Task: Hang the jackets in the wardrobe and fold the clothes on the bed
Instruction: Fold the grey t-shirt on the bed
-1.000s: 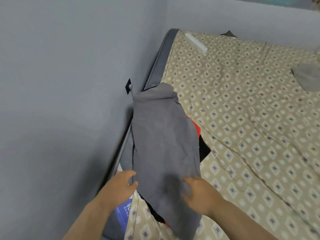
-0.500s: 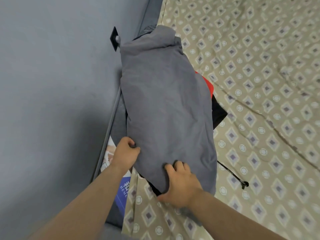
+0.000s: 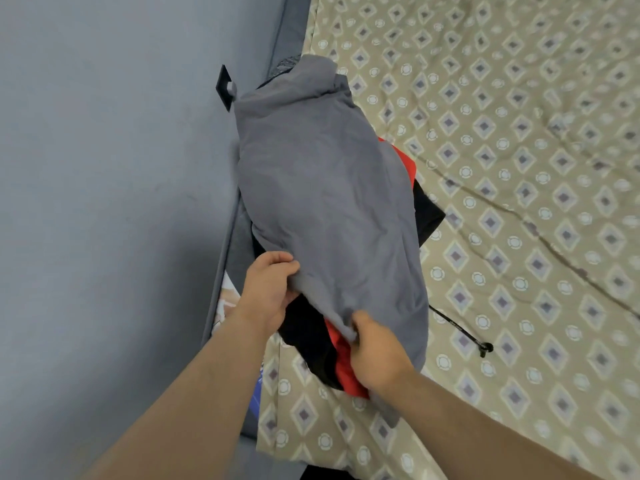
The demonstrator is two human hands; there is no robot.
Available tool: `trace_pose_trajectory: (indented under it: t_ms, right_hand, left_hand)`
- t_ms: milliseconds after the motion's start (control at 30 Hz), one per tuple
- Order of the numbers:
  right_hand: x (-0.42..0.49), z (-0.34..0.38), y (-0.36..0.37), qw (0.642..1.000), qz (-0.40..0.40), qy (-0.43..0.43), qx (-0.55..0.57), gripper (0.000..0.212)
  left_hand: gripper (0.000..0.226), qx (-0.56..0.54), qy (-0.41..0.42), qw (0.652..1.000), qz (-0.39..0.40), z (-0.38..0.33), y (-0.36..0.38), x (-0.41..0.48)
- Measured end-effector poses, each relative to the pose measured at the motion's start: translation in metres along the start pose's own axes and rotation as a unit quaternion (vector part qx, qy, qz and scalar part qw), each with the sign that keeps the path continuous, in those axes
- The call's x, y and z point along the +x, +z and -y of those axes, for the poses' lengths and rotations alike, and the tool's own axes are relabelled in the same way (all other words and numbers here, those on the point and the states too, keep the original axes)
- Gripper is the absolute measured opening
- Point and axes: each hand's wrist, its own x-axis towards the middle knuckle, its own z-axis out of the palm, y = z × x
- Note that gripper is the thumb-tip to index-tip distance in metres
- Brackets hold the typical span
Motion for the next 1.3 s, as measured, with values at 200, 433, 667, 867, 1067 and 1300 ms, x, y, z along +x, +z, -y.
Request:
trace_pose_trajectory:
  t_ms: [200, 433, 667, 867, 1067, 1300]
  right_hand:
    - [-0.012, 0.014, -0.094, 0.964, -0.099, 0.046, 0.244, 0.033]
    - [-0.055, 0.103, -0.217, 0.968, -0.098, -0.055, 0.224, 0.049]
    - [-0.133, 0.198, -0.361, 0.965, -0.209, -0.149, 0.057, 0.030]
    - [-0.206, 0.257, -0.473, 0.936, -0.288, -0.179, -0.093, 0.022]
    - [-0.281, 0.298, -0.555, 0.921, -0.327, -0.207, 0.036, 0.029]
    - [-0.347, 0.323, -0.602, 0.881, -0.408, -0.227, 0.075, 0.038]
  left_hand:
    - [0.021, 0.117, 0.071, 0.990, 0.032, -0.032, 0.000, -0.018]
    - [0.051, 0.435, 0.410, 0.801, 0.011, -0.093, 0.029, -0.084]
    - [0.027, 0.346, 0.535, 0.769, -0.059, -0.256, 0.078, -0.169]
    - [0.030, 0.309, 0.591, 0.745, -0.019, -0.366, 0.113, -0.260]
    - [0.029, 0.395, 0.674, 0.621, 0.067, -0.436, 0.127, -0.321]
    - [0.010, 0.431, 0.547, 0.717, 0.021, -0.425, 0.145, -0.328]
